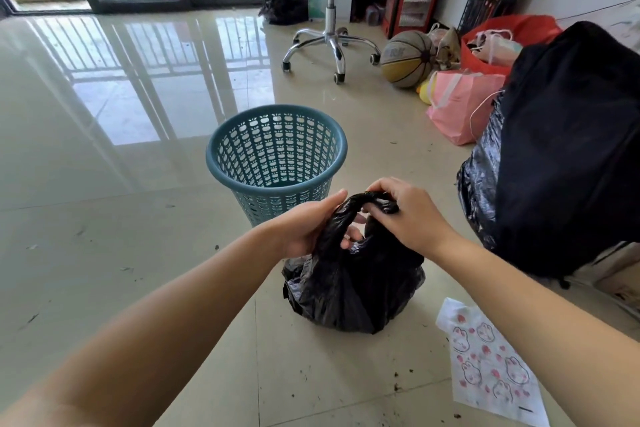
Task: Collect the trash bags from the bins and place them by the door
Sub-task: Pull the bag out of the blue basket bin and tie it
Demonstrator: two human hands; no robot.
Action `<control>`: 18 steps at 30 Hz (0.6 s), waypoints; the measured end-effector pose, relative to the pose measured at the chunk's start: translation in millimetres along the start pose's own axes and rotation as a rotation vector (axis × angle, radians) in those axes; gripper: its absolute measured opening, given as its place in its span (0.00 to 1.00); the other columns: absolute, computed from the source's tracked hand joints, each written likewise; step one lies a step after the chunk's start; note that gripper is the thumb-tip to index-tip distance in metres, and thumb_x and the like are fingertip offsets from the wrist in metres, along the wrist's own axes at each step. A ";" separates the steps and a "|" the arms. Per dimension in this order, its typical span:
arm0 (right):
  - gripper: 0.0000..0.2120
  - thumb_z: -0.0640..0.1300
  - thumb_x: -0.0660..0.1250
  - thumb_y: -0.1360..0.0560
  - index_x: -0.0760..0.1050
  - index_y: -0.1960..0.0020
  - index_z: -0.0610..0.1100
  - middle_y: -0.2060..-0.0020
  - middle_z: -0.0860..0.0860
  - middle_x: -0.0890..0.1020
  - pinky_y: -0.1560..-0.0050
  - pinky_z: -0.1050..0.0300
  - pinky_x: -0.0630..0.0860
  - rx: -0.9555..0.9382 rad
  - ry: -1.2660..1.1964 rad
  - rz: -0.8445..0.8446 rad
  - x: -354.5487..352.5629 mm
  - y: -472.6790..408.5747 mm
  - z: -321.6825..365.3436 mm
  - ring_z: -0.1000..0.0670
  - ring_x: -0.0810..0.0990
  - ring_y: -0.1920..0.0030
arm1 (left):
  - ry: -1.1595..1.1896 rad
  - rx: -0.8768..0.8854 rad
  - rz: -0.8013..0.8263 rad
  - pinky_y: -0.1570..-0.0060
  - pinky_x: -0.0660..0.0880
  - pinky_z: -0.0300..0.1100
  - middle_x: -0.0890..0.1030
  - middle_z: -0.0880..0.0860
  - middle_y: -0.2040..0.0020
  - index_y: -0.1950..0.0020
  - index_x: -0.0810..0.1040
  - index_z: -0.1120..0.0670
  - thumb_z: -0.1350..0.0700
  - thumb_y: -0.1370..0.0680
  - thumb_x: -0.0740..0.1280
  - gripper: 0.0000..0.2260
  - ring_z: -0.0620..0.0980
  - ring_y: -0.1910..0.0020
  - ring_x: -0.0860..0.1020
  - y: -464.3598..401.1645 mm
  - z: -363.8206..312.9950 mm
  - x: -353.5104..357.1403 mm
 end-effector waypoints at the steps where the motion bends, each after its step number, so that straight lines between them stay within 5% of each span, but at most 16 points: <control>1: 0.04 0.40 0.69 0.26 0.78 0.52 0.42 0.57 0.49 0.82 0.55 0.72 0.68 -0.026 -0.030 0.002 4.1 1.3 2.7 0.50 0.79 0.56 | 0.042 -0.013 -0.001 0.60 0.75 0.40 0.80 0.53 0.67 0.50 0.77 0.59 0.44 0.18 0.53 0.21 0.49 0.71 0.76 -0.8 1.9 -0.3; 5: 0.06 0.41 0.67 0.24 0.79 0.49 0.43 0.56 0.51 0.82 0.53 0.68 0.70 -0.114 -0.063 0.003 12.6 5.4 11.7 0.54 0.79 0.56 | 0.151 0.013 -0.074 0.54 0.76 0.45 0.78 0.53 0.65 0.54 0.75 0.59 0.58 0.19 0.59 0.08 0.48 0.70 0.78 -1.7 -0.3 -11.8; 10: 0.11 0.43 0.64 0.23 0.78 0.41 0.46 0.50 0.49 0.82 0.44 0.59 0.74 -0.066 -0.098 -0.011 11.0 8.3 -0.5 0.50 0.80 0.49 | 0.173 0.096 -0.075 0.40 0.72 0.53 0.78 0.52 0.70 0.49 0.77 0.59 0.64 0.21 0.60 0.07 0.49 0.71 0.78 -7.4 -3.4 -21.3; 14: 0.16 0.47 0.55 0.19 0.73 0.34 0.48 0.42 0.56 0.79 0.37 0.68 0.68 0.131 -0.286 0.033 17.2 11.2 -15.4 0.58 0.75 0.39 | -0.213 0.136 -0.286 0.69 0.75 0.38 0.76 0.52 0.69 0.51 0.78 0.60 0.65 0.23 0.64 0.05 0.44 0.75 0.74 -5.9 -10.1 -32.5; 16: 0.17 0.48 0.53 0.18 0.77 0.39 0.45 0.44 0.49 0.82 0.38 0.58 0.71 0.278 -0.310 -0.088 10.4 10.7 -36.7 0.52 0.78 0.42 | -0.395 0.112 -0.407 0.77 0.70 0.33 0.75 0.52 0.69 0.55 0.78 0.58 0.65 0.23 0.64 0.05 0.42 0.77 0.73 -3.7 -9.3 -43.6; 18: 0.17 0.47 0.54 0.19 0.80 0.50 0.41 0.52 0.42 0.83 0.45 0.49 0.74 0.464 -0.293 -0.212 0.1 12.5 -66.9 0.45 0.80 0.50 | -0.574 0.071 -0.477 0.74 0.68 0.32 0.74 0.50 0.68 0.55 0.78 0.56 0.60 0.23 0.65 0.03 0.43 0.72 0.72 -2.9 -5.8 -56.6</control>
Point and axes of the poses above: each hand's wrist, its own y-axis away from the middle knuckle, its own x-axis out of the palm, z = x × y, the point moved 8 cm from there along -y, towards the middle knuckle
